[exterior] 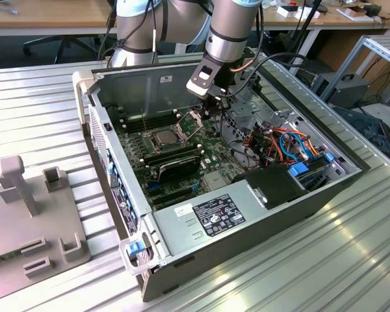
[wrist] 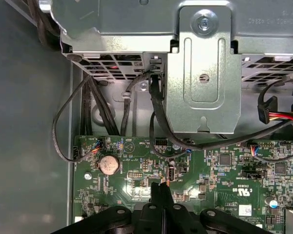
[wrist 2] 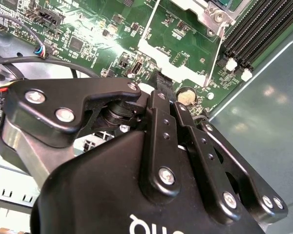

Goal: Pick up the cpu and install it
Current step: 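Close the cpu cover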

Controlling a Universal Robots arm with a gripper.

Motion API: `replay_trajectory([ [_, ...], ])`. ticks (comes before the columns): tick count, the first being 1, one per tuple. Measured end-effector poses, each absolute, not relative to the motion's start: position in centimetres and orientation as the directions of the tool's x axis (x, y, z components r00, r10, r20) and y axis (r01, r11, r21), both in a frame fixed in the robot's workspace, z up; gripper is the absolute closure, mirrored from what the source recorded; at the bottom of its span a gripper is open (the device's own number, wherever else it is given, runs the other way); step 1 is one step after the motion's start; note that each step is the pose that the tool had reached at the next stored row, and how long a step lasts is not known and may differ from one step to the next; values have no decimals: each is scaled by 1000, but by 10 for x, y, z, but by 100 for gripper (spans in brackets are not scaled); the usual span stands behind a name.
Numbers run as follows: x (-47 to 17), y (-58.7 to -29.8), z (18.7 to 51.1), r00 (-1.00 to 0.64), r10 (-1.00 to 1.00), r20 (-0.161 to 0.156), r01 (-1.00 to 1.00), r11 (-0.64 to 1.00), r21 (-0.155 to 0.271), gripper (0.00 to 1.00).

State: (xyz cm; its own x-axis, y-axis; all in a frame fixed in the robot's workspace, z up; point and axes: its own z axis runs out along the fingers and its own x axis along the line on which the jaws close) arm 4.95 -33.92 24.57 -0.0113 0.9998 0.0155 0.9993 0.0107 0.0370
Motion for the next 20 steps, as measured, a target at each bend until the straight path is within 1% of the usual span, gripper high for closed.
replay_trajectory([
  [13, 40, -339, 246, -11, 1000, 15, 999, 11, 37, 89],
  [20, 19, -339, 246, -11, 1000, 15, 999, 11, 37, 89],
])
